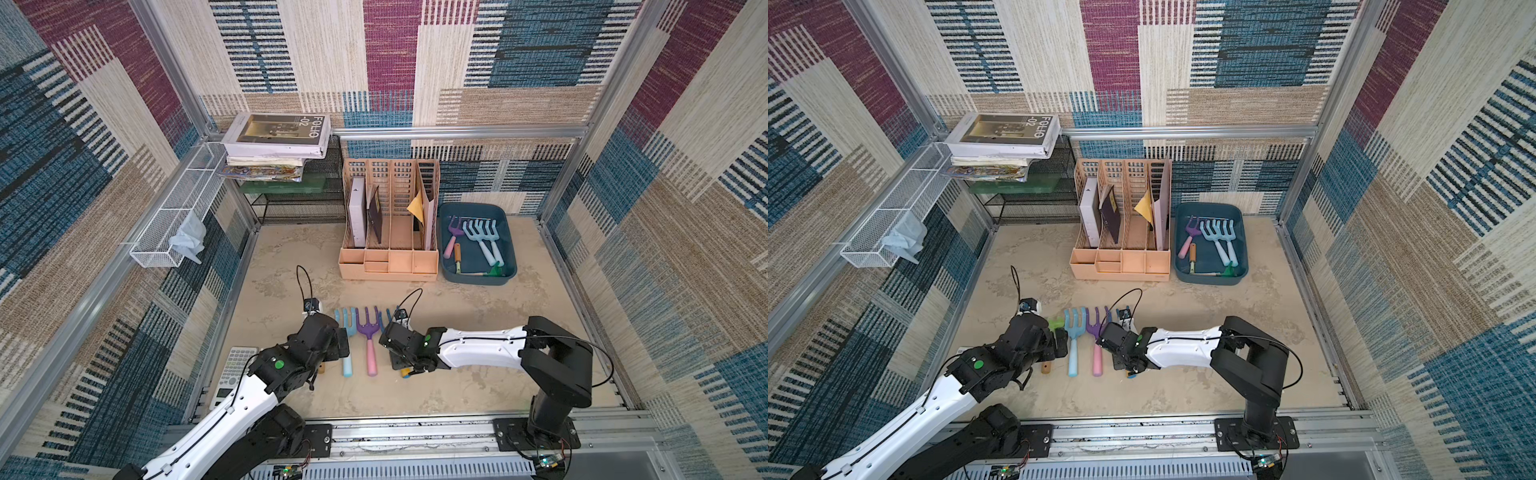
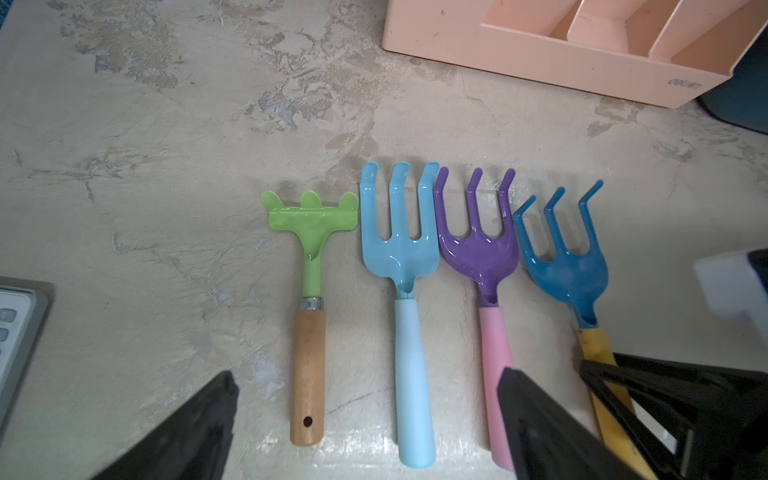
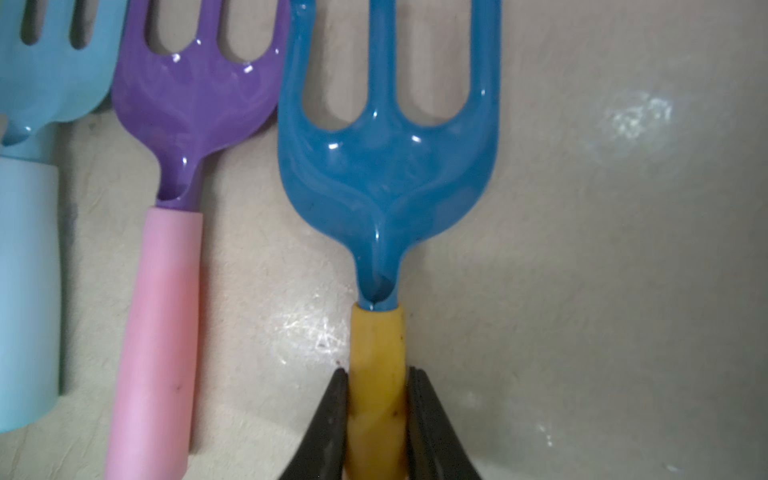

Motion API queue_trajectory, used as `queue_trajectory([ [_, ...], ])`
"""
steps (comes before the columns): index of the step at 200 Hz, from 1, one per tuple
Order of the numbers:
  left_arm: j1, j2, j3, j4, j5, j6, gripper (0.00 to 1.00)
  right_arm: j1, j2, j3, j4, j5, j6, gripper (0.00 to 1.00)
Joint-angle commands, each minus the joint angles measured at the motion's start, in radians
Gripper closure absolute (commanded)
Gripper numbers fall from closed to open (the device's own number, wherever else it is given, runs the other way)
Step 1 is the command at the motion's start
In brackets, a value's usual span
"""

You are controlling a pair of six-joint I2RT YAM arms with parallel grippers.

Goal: Take the hand rake out of the storage box
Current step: Place the rake at the center of the board.

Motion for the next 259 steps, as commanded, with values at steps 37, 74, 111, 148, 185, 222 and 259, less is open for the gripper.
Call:
queue_trajectory([
  [37, 0.000, 0.009, -0.001, 0.020, 0.001, 0.003, 0.00, -0.004, 0.020, 0.005, -0.022, 0.031, 0.049, 0.93],
  [74, 0.000, 0.009, -0.001, 0.019, 0.003, 0.003, 0.00, -0.018, 0.021, 0.002, -0.020, 0.036, 0.053, 0.88],
  [111, 0.000, 0.012, -0.004, 0.032, 0.021, 0.008, 0.00, -0.022, -0.003, -0.020, 0.028, 0.015, 0.032, 0.40],
  [148, 0.001, 0.028, -0.004, 0.048, 0.044, 0.018, 0.01, -0.054, -0.113, -0.017, 0.014, 0.037, -0.035, 0.14],
  [185, 0.000, 0.050, -0.010, 0.133, 0.149, 0.016, 0.01, -0.259, -0.314, -0.003, -0.045, 0.092, -0.209, 0.04],
  [222, -0.067, 0.160, -0.013, 0.358, 0.272, -0.081, 0.01, -0.629, -0.294, 0.093, -0.053, 0.002, -0.401, 0.04],
  [259, -0.245, 0.439, 0.202, 0.296, 0.157, -0.045, 0.01, -0.915, -0.084, 0.279, -0.047, -0.161, -0.524, 0.01],
])
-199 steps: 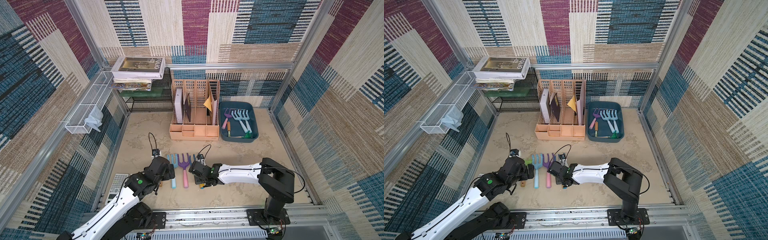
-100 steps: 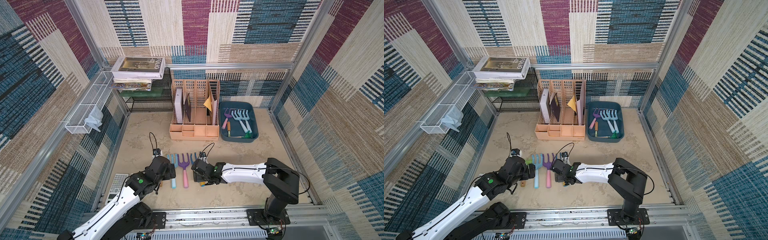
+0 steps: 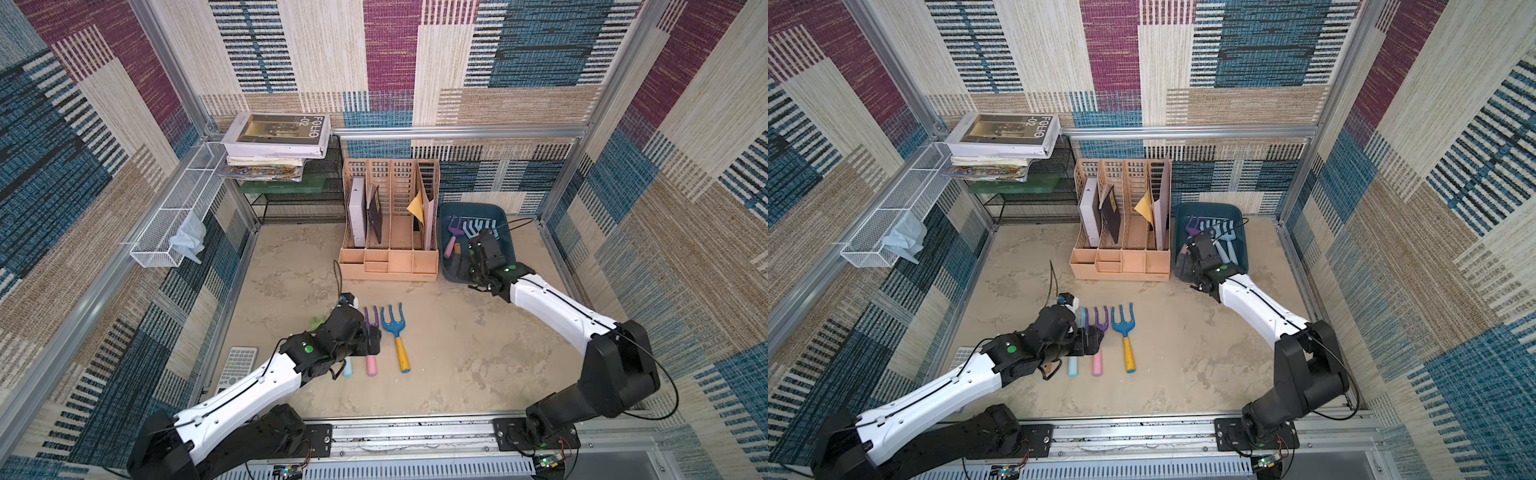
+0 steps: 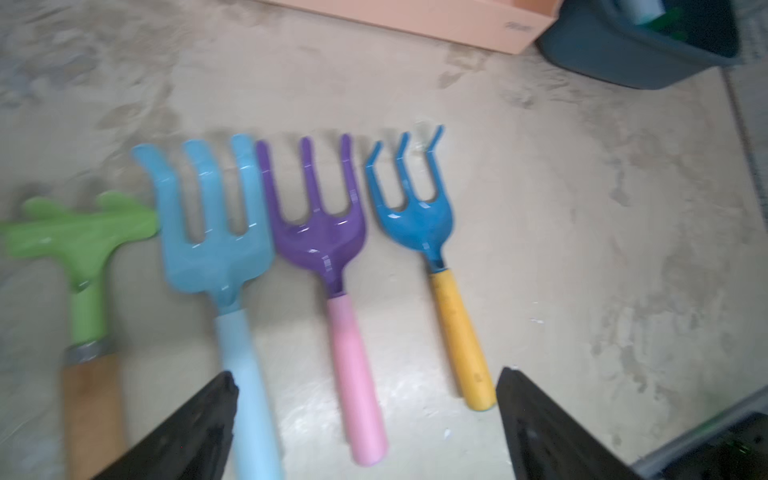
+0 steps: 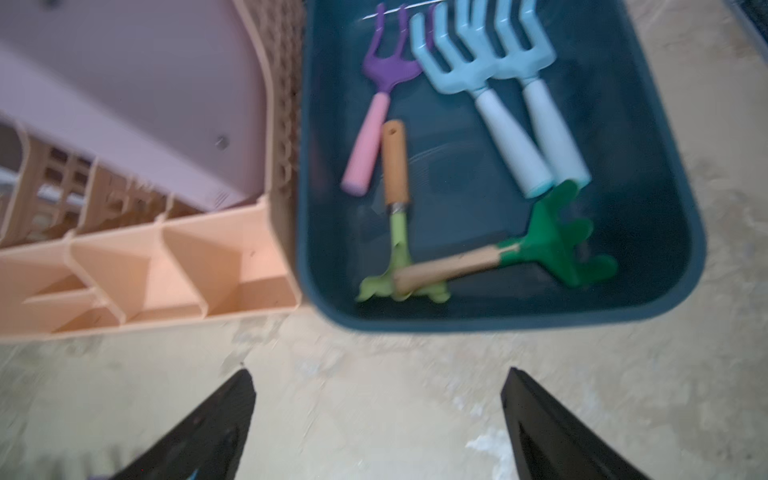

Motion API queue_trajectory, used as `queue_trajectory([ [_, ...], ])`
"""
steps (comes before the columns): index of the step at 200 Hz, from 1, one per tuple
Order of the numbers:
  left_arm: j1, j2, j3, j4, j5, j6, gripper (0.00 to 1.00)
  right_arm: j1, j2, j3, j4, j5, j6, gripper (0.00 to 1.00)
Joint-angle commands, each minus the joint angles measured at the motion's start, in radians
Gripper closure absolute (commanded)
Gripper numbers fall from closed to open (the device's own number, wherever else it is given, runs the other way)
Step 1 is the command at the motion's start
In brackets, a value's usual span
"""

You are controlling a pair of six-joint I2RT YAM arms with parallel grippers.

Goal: Take the hand rake out of the storage box
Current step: Pick up the rake from the storage box.

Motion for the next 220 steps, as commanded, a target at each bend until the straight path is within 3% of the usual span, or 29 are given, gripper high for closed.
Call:
queue_trajectory([
  [1, -0.064, 0.133, 0.100, 0.036, -0.041, 0.007, 0.01, -0.117, 0.133, 0.122, -0.019, -0.126, -0.146, 0.01],
  [37, -0.151, 0.338, 0.196, 0.096, -0.027, -0.005, 0.00, -0.232, 0.409, 0.398, -0.126, -0.224, -0.180, 0.09],
  [59, -0.191, 0.503, 0.294, 0.088, 0.009, -0.011, 0.07, -0.276, 0.514, 0.514, -0.140, -0.249, -0.148, 0.09],
  [104, -0.212, 0.678, 0.335, 0.100, 0.058, -0.040, 0.11, -0.293, 0.757, 0.846, -0.288, -0.231, -0.170, 0.18],
  [139, -0.212, 0.664, 0.273, 0.079, 0.023, -0.070, 0.12, -0.306, 0.851, 0.934, -0.314, -0.289, -0.178, 0.29],
  [174, -0.214, 0.620, 0.243, 0.098, 0.022, -0.078, 0.12, -0.303, 0.875, 0.942, -0.328, -0.262, -0.171, 0.34],
  [220, -0.213, 0.576, 0.267, 0.077, 0.043, -0.053, 0.11, -0.295, 0.911, 0.966, -0.351, -0.244, -0.178, 0.53],
])
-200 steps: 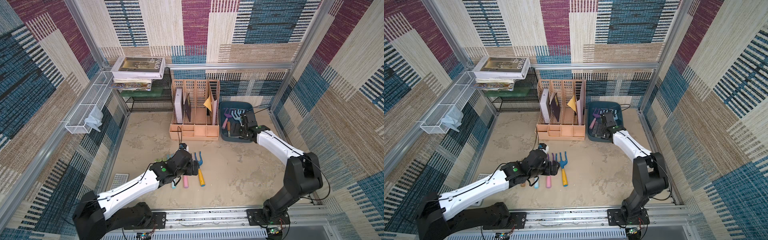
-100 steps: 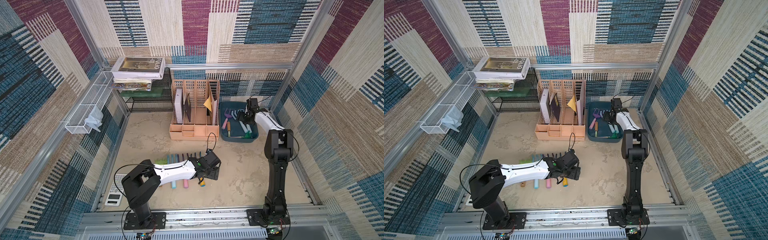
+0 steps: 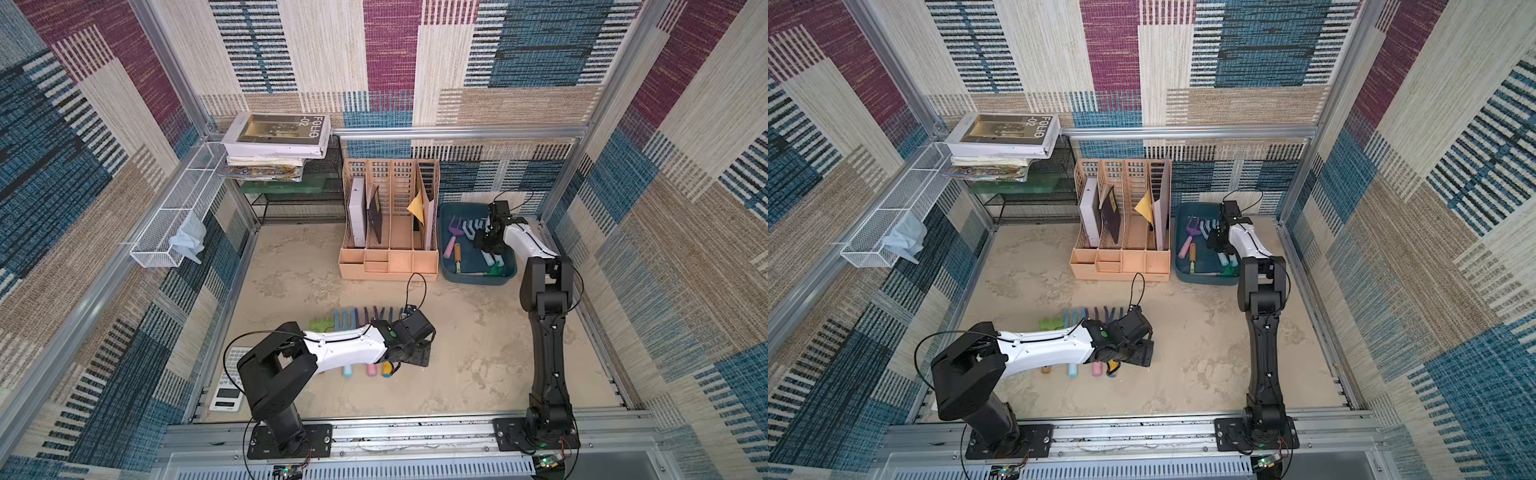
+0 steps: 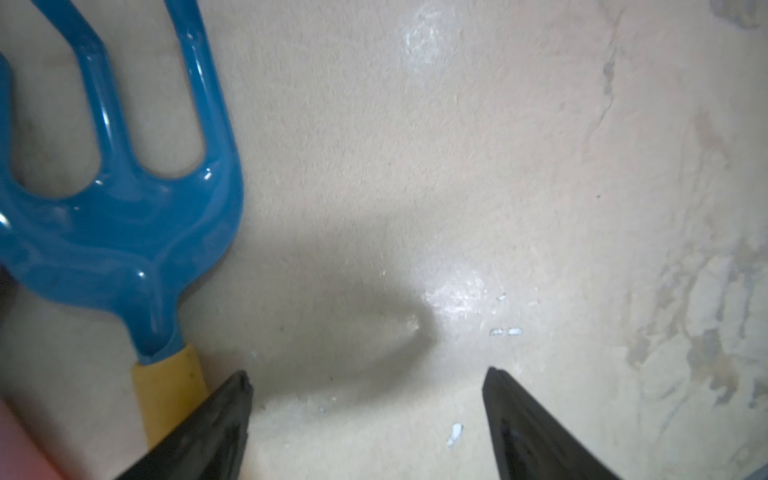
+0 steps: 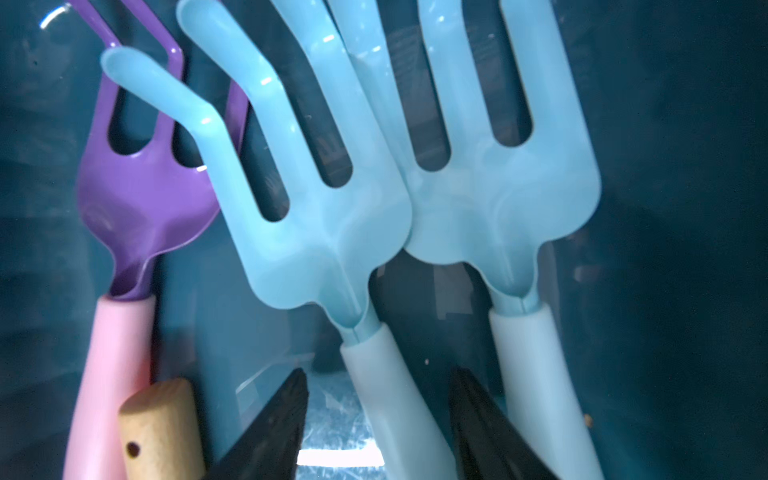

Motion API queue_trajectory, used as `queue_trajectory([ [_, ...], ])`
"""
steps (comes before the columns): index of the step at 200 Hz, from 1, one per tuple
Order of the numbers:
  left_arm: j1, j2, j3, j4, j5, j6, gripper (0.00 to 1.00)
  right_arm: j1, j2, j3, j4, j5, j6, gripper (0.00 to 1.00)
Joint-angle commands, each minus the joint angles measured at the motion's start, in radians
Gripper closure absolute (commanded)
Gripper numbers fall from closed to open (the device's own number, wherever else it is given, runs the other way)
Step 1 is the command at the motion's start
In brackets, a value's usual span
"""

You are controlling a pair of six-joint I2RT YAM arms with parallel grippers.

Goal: Take the hand rake out of the storage box
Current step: Pick up the rake from the storage box, then place the rake at the center of the board.

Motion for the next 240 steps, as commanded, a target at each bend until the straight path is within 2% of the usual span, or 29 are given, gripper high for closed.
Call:
queue_trajectory([
  [1, 0.000, -0.034, 0.017, -0.008, 0.006, 0.018, 0.11, 0.006, 0.021, 0.011, -0.038, 0.009, -0.004, 0.53],
  [31, 0.001, -0.149, 0.028, -0.054, -0.026, 0.054, 0.08, 0.011, 0.029, 0.026, -0.066, 0.017, -0.003, 0.77],
  [55, 0.007, -0.260, 0.011, -0.090, -0.092, 0.066, 0.05, 0.016, -0.041, -0.014, -0.061, 0.024, 0.005, 0.92],
  [97, 0.028, -0.390, -0.066, -0.093, -0.153, 0.062, 0.03, 0.018, -0.282, -0.177, 0.016, 0.003, 0.030, 1.00],
  [117, 0.037, -0.430, -0.103, -0.087, -0.164, 0.052, 0.02, 0.033, -0.410, -0.280, 0.057, -0.027, 0.039, 1.00],
  [147, 0.048, -0.497, -0.160, -0.052, -0.169, 0.043, 0.01, 0.122, -0.674, -0.587, 0.188, -0.020, 0.052, 1.00],
  [161, 0.052, -0.517, -0.177, -0.046, -0.169, 0.043, 0.01, 0.157, -0.758, -0.665, 0.200, -0.009, 0.068, 1.00],
  [179, 0.056, -0.533, -0.181, -0.056, -0.169, 0.045, 0.00, 0.247, -0.891, -0.819, 0.219, 0.027, 0.100, 1.00],
  [215, 0.062, -0.562, -0.212, -0.044, -0.168, 0.044, 0.01, 0.569, -1.203, -1.248, 0.369, 0.211, 0.293, 1.00],
  [231, 0.064, -0.582, -0.248, 0.013, -0.140, 0.059, 0.00, 0.739, -1.257, -1.396, 0.432, 0.318, 0.349, 0.97],
  [240, 0.063, -0.590, -0.268, 0.052, -0.124, 0.057, 0.00, 0.795, -1.247, -1.436, 0.423, 0.353, 0.419, 0.97],
])
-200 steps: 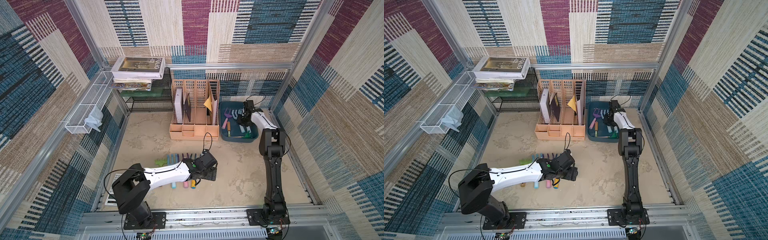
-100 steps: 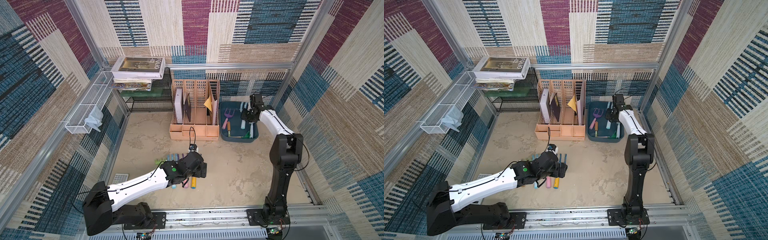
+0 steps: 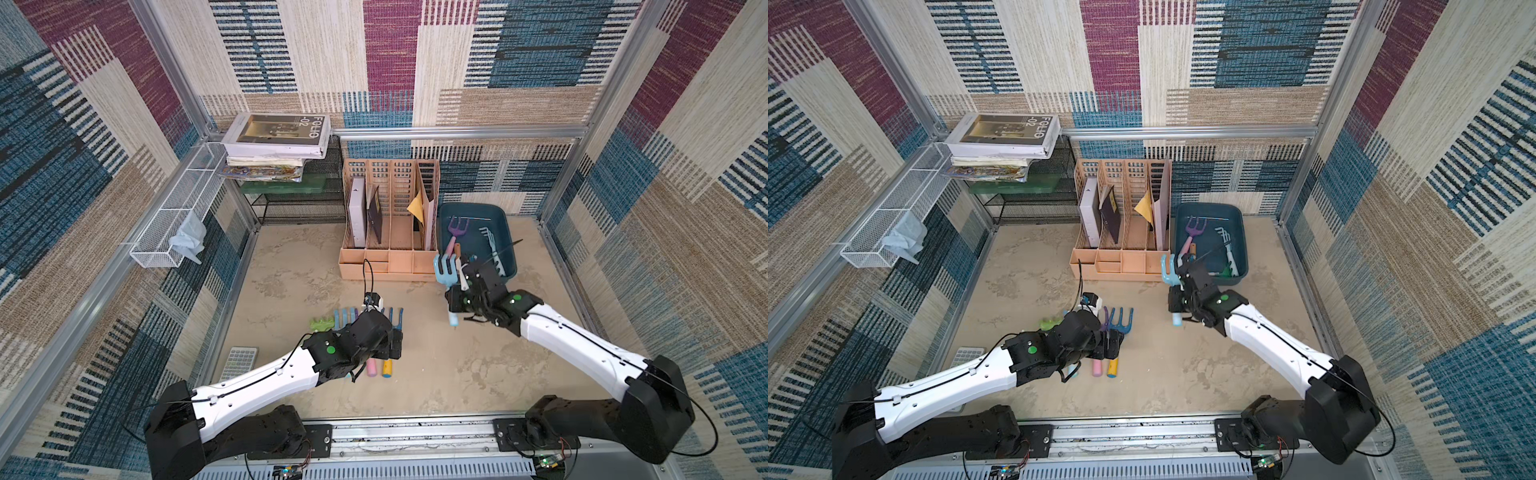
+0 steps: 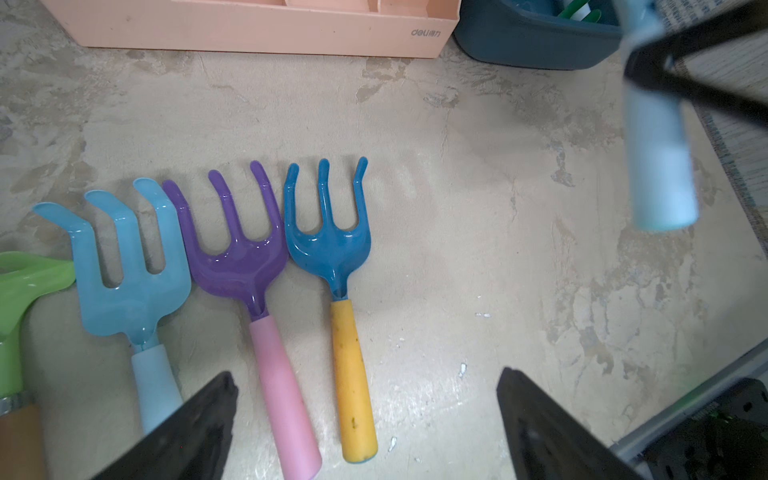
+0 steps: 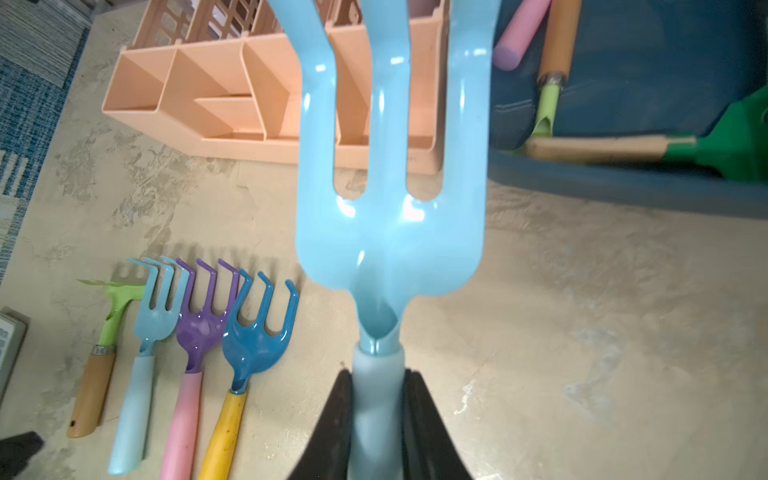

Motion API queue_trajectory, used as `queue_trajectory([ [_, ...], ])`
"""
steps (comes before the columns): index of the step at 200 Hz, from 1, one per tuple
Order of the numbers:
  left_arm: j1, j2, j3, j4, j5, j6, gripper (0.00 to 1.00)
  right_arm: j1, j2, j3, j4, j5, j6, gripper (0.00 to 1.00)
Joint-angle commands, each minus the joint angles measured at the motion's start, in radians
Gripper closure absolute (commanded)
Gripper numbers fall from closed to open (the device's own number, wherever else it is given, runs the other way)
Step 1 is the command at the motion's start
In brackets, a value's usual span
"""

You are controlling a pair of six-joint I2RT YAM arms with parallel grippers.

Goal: Take the hand rake out of the storage box
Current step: Place the rake at the center of the board.

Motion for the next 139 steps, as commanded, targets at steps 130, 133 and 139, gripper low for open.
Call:
queue_trajectory([
  [130, -0.036, 0.235, 0.079, 0.056, 0.101, -0.058, 0.07, 0.190, 0.151, -0.120, 0.079, 0.102, 0.259, 0.20],
  [133, -0.040, 0.241, 0.086, 0.052, 0.097, -0.060, 0.08, 0.190, 0.133, -0.118, 0.067, 0.116, 0.261, 0.16],
  [139, -0.046, 0.257, 0.100, 0.044, 0.093, -0.063, 0.09, 0.188, 0.098, -0.117, 0.033, 0.146, 0.267, 0.05],
])
